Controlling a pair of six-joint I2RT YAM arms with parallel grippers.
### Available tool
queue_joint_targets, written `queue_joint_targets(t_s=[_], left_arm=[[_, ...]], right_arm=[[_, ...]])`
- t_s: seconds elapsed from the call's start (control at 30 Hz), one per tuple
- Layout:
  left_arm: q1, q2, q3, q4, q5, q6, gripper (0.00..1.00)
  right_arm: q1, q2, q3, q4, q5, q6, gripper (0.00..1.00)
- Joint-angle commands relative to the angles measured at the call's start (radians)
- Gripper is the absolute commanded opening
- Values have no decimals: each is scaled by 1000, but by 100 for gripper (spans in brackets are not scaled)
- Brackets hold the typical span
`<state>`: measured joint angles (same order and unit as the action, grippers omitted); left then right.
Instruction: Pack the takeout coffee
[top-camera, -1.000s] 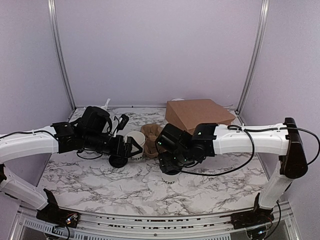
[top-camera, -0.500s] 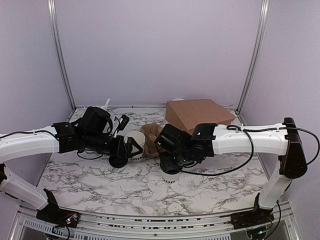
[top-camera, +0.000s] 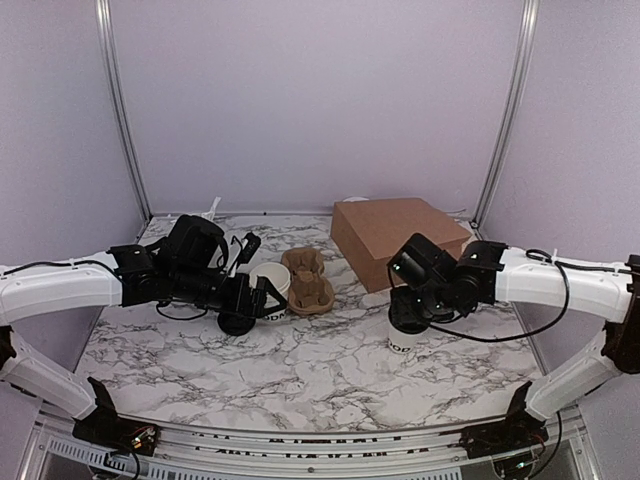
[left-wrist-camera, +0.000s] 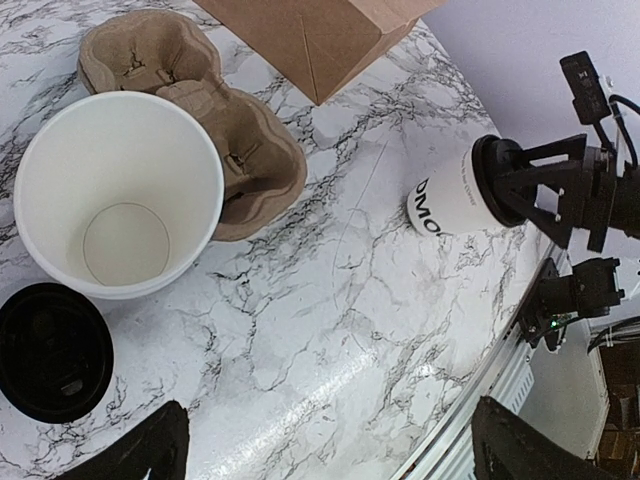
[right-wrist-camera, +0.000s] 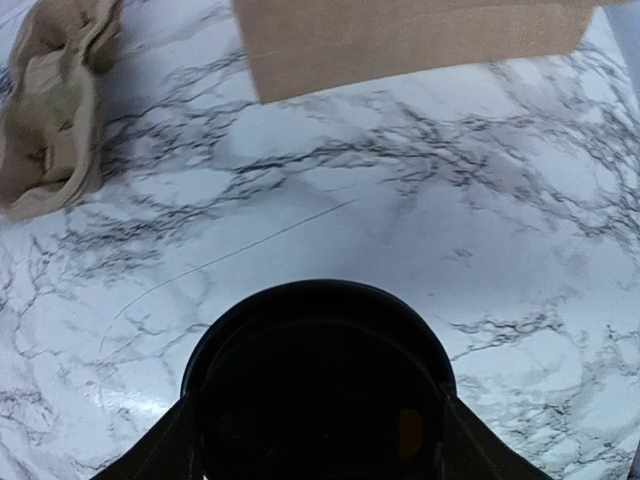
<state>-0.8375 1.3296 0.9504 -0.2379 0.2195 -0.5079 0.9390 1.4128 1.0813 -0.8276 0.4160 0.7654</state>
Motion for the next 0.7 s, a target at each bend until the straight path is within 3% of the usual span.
queue_joint_targets(t_s=[0.0,0.2,0.33,0.57,0.67], left_arm=[[8,-3,11,-4,0,7,99],[8,-19,8,5,-3,2,99],[8,-24,5,3,0,3,99],[8,-36,-5,3,-3,3,99],[8,-38,-6,5,-3,5,99]], right_arm=[[-189,-144,-95,-18,30,-39,60],[-512,-288,-208,45,-12,-173,60],[-663,-320,-248,97,-57,-251,60],[-731,-320,-270,123,-78,-291,61],[-730,-317,-267,118,-76,-287,67]])
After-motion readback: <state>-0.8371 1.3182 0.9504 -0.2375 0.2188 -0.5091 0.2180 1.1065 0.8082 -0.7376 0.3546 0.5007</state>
